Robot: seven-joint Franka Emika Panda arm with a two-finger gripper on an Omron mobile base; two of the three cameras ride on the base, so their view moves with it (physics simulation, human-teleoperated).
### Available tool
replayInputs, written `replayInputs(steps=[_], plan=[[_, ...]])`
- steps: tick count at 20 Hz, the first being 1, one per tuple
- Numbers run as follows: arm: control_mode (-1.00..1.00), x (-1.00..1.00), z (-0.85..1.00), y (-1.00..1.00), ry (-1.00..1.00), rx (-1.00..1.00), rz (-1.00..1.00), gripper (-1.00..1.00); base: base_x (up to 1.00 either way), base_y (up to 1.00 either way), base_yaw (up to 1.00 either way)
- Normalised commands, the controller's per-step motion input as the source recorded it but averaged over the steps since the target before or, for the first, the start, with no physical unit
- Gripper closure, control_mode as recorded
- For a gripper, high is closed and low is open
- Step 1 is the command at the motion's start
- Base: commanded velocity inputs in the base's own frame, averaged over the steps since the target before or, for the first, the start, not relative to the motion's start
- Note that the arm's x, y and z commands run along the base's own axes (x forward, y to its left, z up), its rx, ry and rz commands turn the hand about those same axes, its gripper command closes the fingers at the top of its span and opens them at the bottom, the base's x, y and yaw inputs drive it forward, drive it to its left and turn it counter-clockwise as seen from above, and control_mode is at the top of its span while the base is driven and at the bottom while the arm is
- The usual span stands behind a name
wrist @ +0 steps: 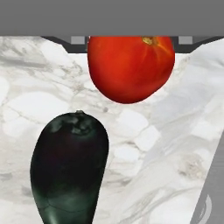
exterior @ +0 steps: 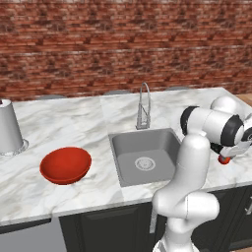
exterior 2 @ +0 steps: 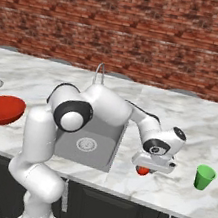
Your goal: Remove the tomato and eggplant from the sink. Then move the bowl and cup from the counter to the sink for washing.
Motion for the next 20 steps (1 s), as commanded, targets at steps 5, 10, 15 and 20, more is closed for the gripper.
replayInputs(steps=[5, 10, 15, 20], plan=[[-1.00, 0.00, -0.18, 0.07, -0.06, -0.04, -0.02, -1.00, 0.00, 0.00, 0.00], [-1.00, 0.02, -0.11, 0.01, -0.01, -0.04, -0.03, -1.00, 0.00, 0.00, 0.00], [-1.00, 0.00, 0.01, 0.00, 0.00, 0.00, -0.02, -1.00, 0.00, 0.00, 0.00], [-1.00, -0.01, 0.11, -0.01, 0.00, 0.00, -0.01, -1.00, 0.00, 0.00, 0.00]])
